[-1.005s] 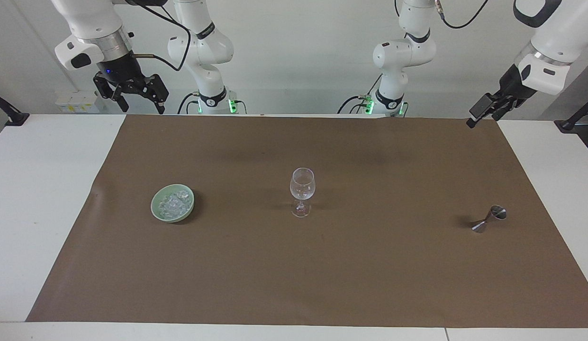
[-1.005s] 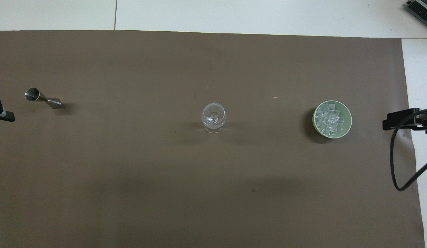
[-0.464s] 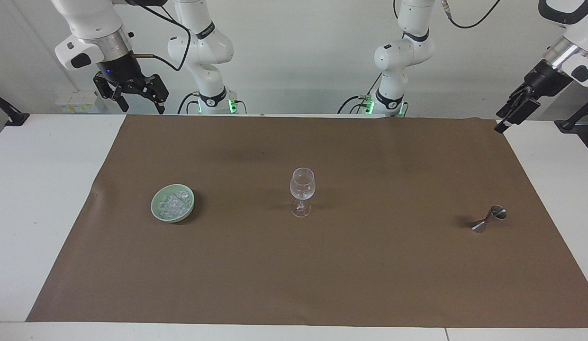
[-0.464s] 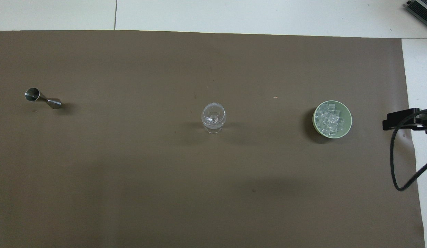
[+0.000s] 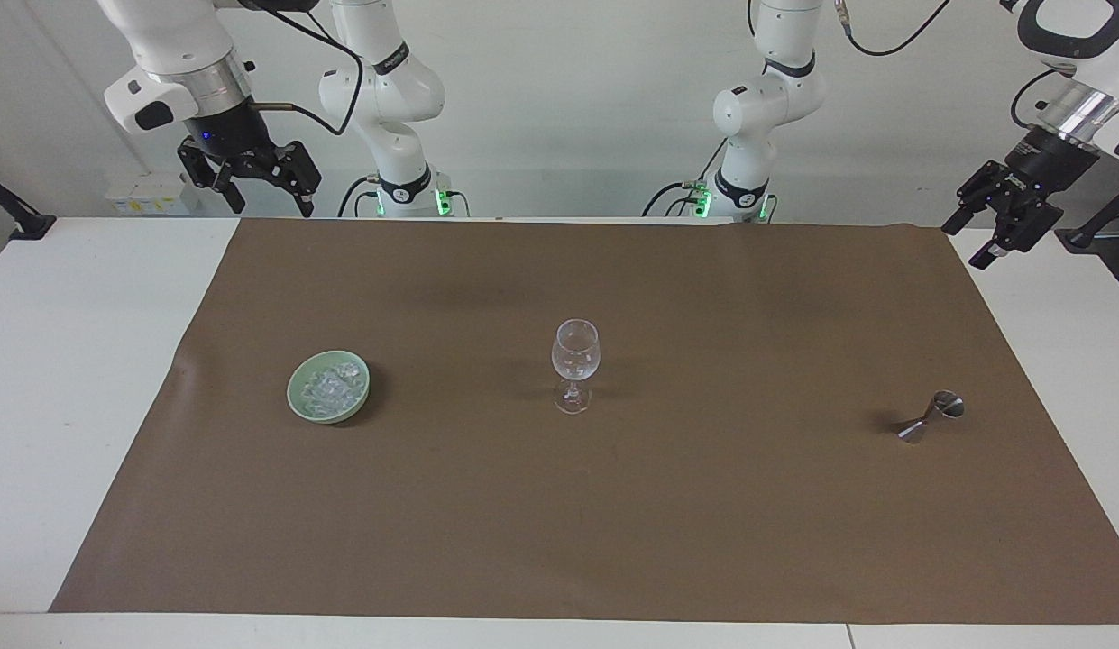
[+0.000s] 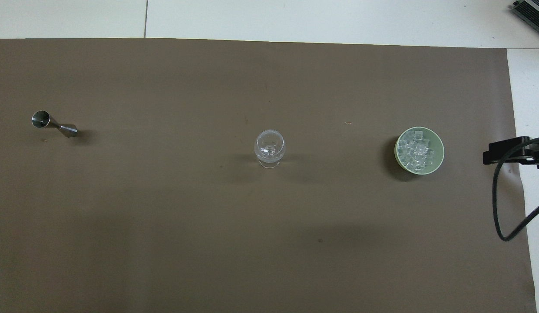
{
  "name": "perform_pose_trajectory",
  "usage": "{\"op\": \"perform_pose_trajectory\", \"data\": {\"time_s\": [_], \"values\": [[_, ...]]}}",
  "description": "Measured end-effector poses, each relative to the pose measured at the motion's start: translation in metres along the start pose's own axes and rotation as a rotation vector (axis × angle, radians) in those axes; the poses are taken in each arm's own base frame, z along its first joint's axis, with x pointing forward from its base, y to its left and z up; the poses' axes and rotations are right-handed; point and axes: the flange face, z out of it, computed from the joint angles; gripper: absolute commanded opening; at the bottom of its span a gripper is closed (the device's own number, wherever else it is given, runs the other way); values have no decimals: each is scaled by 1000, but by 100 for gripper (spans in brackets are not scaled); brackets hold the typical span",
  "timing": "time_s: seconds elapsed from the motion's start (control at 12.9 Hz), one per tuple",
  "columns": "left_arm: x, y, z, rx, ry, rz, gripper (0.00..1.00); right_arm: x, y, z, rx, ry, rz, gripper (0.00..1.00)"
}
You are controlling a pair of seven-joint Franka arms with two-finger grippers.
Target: Pour wine and add ice with both arms
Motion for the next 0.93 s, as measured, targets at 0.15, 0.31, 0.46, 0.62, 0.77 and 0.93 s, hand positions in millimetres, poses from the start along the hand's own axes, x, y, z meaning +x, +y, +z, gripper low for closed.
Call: {"op": "perform_pose_trajectory", "data": {"time_s": [0.15, 0.31, 0.46, 0.62, 0.77, 0.93], "values": [[3, -3, 4, -12, 10, -62, 100, 0, 0, 0, 0, 0, 0, 100], [10, -7, 12, -14, 11, -104, 100, 0, 0, 0, 0, 0, 0, 100], [28, -18, 19, -36, -28, -174, 100, 0, 0, 0, 0, 0, 0, 100], [47, -31, 23, -62, -55, -237, 100, 0, 0, 0, 0, 0, 0, 100], [54, -34, 25, -85, -63, -265, 100, 0, 0, 0, 0, 0, 0, 100], [62, -38, 26, -115, -100, -305, 100, 0, 0, 0, 0, 0, 0, 100]]}}
